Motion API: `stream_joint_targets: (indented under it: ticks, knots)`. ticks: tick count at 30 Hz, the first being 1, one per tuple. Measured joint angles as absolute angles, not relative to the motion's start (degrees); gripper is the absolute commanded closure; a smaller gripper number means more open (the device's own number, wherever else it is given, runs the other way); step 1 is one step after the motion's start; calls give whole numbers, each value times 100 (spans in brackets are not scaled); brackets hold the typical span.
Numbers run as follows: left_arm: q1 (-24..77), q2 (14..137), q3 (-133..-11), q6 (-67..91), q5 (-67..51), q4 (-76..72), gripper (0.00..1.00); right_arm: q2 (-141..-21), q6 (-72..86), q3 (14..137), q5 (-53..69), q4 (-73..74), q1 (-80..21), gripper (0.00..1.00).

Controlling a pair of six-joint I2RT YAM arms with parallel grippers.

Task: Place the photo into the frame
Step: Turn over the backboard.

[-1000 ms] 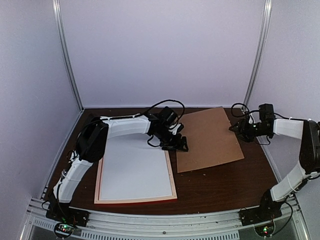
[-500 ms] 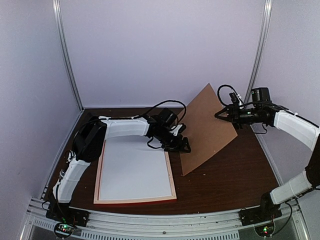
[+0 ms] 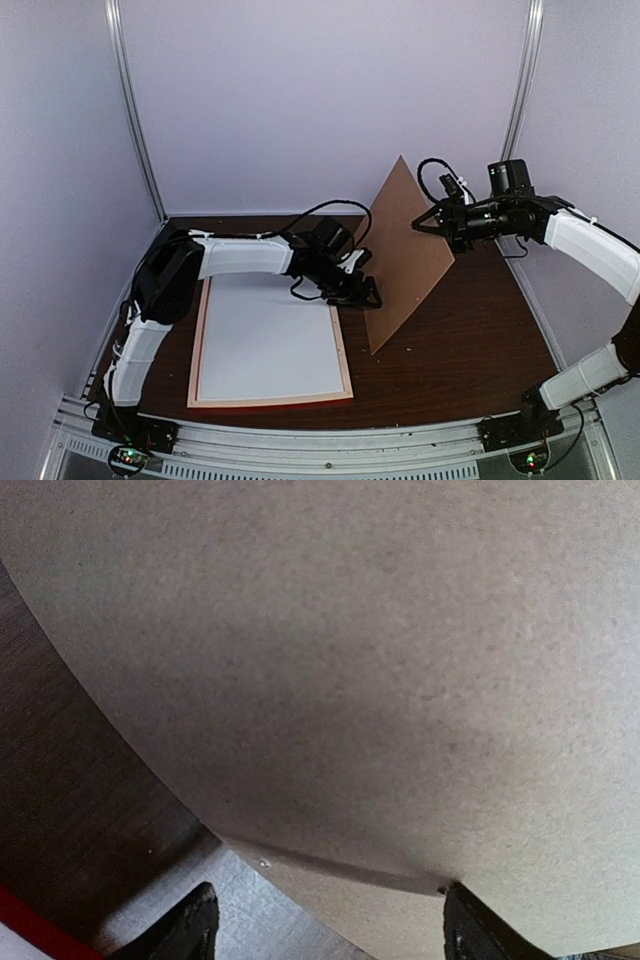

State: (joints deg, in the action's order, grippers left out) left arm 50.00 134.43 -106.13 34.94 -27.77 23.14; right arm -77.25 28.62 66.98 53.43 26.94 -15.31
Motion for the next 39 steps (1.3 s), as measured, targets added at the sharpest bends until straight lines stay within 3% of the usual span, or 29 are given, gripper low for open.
stream_joint_targets:
  ticks: [17,39]
  knots:
    - [4982,12300,-10051,3540,-2309,2141,17,-8020,3039,7157,5041,2703,-2237,13]
    - [4462,11281,-10027,3898,-1894,2145,14,-8602,3280,7771,4943,2309,-2829,10]
